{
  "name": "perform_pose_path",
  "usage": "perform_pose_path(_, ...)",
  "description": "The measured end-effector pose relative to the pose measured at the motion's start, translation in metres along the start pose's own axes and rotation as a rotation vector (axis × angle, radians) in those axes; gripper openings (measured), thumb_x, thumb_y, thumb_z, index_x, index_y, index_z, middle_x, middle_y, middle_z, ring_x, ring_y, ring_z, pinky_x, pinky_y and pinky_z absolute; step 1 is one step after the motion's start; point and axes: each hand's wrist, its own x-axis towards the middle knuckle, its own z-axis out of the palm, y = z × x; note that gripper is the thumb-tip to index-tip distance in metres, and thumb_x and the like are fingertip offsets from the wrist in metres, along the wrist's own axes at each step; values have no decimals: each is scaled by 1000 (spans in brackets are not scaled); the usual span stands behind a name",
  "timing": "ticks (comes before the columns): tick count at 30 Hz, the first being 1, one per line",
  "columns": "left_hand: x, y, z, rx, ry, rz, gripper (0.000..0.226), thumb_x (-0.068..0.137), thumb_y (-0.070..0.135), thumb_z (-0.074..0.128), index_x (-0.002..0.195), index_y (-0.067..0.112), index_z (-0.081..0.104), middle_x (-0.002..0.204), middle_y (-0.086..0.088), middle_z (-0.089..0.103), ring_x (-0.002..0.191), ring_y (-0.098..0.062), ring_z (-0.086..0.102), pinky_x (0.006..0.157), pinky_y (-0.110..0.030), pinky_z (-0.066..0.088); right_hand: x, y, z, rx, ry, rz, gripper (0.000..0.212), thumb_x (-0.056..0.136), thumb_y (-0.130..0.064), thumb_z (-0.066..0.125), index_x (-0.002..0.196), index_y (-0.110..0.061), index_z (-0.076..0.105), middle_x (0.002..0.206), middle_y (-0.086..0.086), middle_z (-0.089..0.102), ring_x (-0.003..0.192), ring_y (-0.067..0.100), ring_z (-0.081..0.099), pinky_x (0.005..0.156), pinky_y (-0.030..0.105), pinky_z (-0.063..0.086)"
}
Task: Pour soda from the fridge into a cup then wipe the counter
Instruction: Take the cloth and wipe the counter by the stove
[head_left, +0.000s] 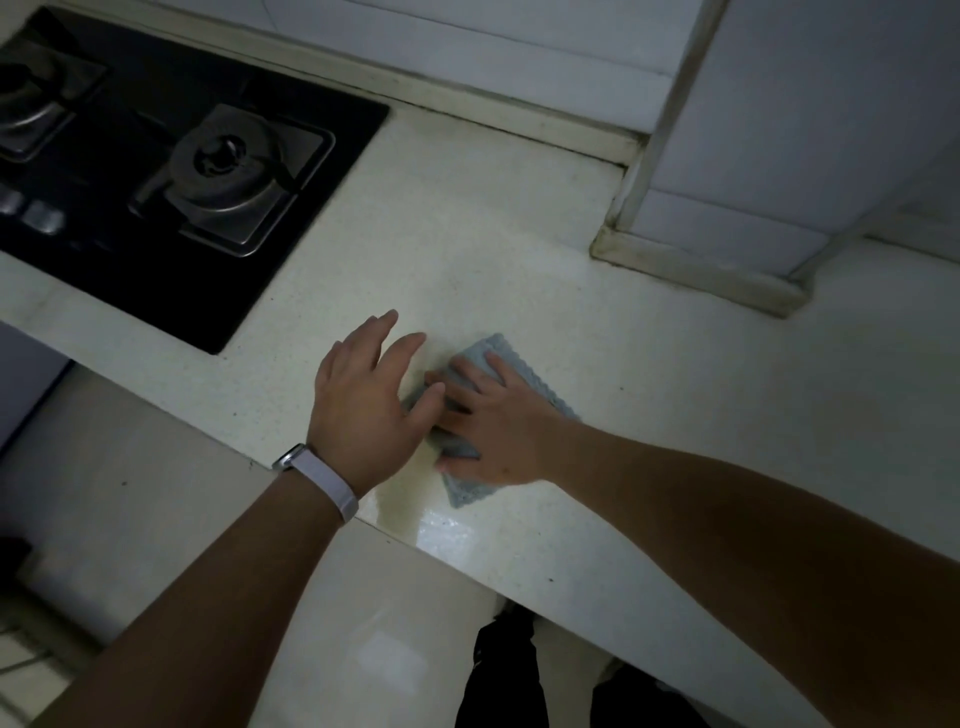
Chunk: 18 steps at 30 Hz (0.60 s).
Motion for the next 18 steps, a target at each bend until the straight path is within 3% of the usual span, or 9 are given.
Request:
perform_pose_path(5,-15,24,-1,13,13,11,57,84,49,51,126,13,62,145,-14,48,134,-34,44,104,-61,37,-33,-6,6,-29,15,-57,73,85,-71,38,147,-34,29,157,2,26,144,37,19,114,60,11)
perform_pose_path(18,-25,115,21,28,-24,84,56,83,48,51,127,14,62,144,-13,49,132,-35,46,104,-58,38,-140,-8,20,-29,0,-57,72,86,-70,41,147,-33,34,158,4,24,144,34,18,115,59,11)
